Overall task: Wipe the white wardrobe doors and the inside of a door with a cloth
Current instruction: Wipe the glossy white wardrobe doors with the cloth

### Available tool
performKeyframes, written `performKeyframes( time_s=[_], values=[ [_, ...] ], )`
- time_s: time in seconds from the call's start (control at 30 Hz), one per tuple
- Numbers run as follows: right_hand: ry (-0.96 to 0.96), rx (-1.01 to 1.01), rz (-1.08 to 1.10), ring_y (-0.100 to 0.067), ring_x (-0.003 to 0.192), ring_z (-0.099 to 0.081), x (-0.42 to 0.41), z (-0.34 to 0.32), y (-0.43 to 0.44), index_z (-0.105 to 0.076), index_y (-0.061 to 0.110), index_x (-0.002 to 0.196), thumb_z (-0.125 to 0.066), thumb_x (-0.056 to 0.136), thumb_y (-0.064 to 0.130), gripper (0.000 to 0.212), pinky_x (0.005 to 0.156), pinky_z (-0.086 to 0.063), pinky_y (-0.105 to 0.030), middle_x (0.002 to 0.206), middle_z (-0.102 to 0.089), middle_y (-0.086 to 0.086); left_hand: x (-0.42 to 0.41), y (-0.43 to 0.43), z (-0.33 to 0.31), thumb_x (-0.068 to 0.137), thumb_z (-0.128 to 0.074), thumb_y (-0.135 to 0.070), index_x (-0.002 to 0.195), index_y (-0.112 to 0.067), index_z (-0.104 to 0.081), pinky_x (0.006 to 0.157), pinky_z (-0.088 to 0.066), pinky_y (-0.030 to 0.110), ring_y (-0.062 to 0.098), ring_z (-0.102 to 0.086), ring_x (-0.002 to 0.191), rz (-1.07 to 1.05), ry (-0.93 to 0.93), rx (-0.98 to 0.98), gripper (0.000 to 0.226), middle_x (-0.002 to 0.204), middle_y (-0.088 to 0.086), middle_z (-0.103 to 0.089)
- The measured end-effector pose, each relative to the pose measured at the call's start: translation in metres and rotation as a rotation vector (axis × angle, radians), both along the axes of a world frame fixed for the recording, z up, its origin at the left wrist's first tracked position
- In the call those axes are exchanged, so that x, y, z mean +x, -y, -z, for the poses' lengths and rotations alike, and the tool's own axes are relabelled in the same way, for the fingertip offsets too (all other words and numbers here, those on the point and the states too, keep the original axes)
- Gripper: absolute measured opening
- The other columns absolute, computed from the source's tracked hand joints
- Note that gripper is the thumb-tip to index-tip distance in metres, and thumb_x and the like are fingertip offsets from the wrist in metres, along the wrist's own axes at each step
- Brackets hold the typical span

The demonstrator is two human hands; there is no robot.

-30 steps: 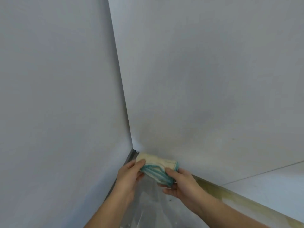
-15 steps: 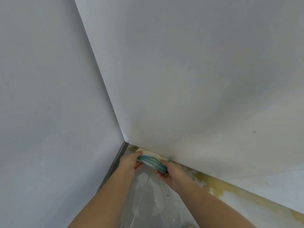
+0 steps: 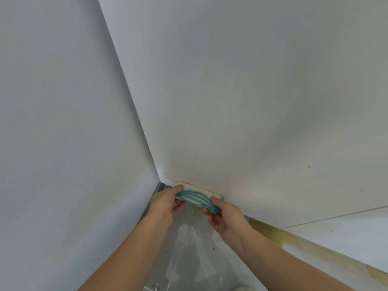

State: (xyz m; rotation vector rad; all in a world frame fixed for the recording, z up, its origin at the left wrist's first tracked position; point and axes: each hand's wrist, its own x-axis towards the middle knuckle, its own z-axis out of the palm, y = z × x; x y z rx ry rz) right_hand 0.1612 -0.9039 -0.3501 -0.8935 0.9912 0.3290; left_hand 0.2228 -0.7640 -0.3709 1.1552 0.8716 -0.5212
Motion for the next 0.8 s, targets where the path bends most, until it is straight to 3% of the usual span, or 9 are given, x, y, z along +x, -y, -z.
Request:
performKeyframes(
  time_s=[0.23, 0.8],
  values=[
    [0.114, 0.031, 0.046, -0.012, 0.049, -0.064, -0.012, -0.077, 0.006, -0.063, 0.006, 0.096, -0.061, 0.093, 0.01, 0.006, 0.038, -0.045, -0.017, 0.068, -0.071, -0.007, -0.009, 0.0, -0.073, 0.088, -0.066, -0.005, 0.091, -0.003, -0.064, 0.065, -0.053, 0.029, 0.021, -0.066, 0.074, 0.035, 0.121, -0.075, 0.005, 0.085, 0.013, -0.068],
    [0.536, 0.069, 0.126, -0.007, 0.045, -0.053, -0.03, -0.27, 0.004, -0.066, 0.01, 0.087, -0.059, 0.089, 0.014, 0.008, 0.037, -0.041, -0.015, 0.066, -0.062, 0.0, -0.022, 0.001, -0.279, 0.09, -0.065, -0.012, 0.1, -0.004, -0.064, 0.079, -0.056, 0.028, 0.016, -0.065, 0.076, 0.101, 0.57, -0.208, 0.012, 0.083, 0.007, -0.069]
  ],
)
